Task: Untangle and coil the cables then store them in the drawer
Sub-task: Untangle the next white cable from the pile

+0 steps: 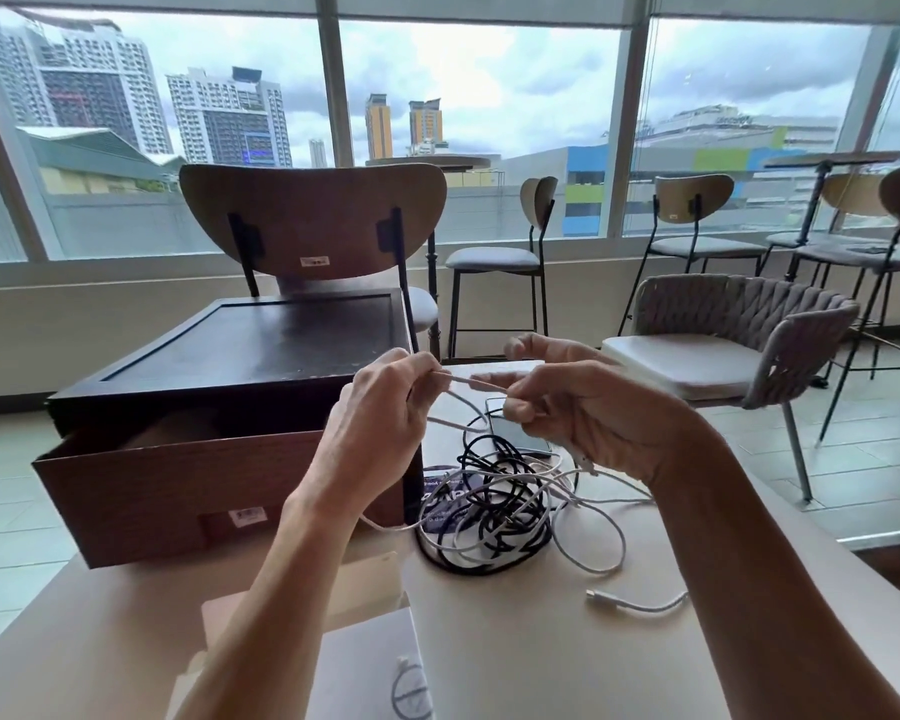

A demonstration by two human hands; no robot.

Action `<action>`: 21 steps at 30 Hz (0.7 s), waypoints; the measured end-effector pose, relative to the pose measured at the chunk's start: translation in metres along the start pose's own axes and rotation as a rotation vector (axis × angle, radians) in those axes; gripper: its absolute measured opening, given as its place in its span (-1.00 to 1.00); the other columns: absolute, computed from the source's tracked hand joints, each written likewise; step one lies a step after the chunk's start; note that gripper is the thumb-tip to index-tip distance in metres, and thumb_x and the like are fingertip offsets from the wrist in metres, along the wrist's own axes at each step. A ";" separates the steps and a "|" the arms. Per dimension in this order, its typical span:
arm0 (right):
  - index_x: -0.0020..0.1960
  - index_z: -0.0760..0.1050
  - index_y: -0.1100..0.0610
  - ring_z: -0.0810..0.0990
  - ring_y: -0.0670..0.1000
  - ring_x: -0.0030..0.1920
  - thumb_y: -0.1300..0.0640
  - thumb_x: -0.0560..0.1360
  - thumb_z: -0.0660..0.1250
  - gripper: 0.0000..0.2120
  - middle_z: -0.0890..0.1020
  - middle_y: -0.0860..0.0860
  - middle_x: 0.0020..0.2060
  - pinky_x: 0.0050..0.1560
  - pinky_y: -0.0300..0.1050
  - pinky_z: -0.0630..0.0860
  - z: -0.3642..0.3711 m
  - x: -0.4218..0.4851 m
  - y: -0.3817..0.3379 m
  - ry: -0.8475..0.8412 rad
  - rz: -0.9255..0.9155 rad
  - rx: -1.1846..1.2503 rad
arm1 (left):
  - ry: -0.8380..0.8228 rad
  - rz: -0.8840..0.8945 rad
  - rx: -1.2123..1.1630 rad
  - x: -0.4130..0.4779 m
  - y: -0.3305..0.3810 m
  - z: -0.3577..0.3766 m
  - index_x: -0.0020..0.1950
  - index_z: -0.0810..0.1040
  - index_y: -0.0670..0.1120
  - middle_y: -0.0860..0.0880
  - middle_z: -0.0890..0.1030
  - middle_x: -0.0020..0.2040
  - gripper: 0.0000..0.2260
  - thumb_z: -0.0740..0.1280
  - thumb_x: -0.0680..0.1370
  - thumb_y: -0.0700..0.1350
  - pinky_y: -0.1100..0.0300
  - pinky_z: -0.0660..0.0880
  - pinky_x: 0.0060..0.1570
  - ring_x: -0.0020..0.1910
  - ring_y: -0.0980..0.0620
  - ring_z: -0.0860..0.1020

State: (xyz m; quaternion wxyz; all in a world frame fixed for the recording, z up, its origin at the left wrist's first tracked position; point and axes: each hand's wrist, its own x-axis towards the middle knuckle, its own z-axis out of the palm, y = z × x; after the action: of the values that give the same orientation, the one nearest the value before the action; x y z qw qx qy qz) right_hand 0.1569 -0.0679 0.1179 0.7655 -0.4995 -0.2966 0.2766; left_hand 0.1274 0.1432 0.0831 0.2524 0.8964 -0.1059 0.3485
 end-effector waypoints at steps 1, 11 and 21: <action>0.12 0.32 0.19 0.53 -0.05 -0.36 0.51 0.45 0.20 -0.66 0.57 0.28 0.02 -0.45 -0.32 0.43 -0.001 -0.001 0.000 0.028 0.023 -0.081 | 0.008 -0.024 0.006 0.000 -0.002 -0.002 -0.02 0.62 0.06 0.14 0.55 -0.16 -0.84 0.30 0.62 0.08 0.15 0.46 -0.27 -0.29 0.19 0.49; -0.03 0.55 0.23 0.26 -0.14 -0.47 0.11 0.60 0.23 -0.79 0.39 -0.08 -0.48 -0.43 -0.29 0.26 -0.003 0.012 0.016 -0.216 0.142 -0.017 | -0.046 -0.058 -0.050 0.002 0.001 -0.013 -0.02 0.61 0.11 0.18 0.62 -0.18 -0.88 0.36 0.58 0.12 0.24 0.32 -0.36 -0.40 0.33 0.48; 0.24 0.48 0.31 0.50 -0.13 -0.33 0.28 0.52 0.21 -0.69 0.65 0.02 -0.17 -0.23 -0.24 0.56 -0.024 0.024 0.011 0.149 -0.183 0.517 | -0.315 0.025 -0.182 0.003 0.027 -0.028 -0.08 0.63 0.11 0.25 0.56 -0.34 -0.78 0.41 0.48 0.23 0.38 0.32 -0.36 -0.42 0.22 0.42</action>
State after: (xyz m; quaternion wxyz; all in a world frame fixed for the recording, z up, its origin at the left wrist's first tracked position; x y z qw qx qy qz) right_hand 0.1888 -0.0613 0.1040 0.9090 -0.2776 -0.2029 0.2357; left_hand 0.1041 0.1350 0.1130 0.3084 0.9121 -0.1863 0.1958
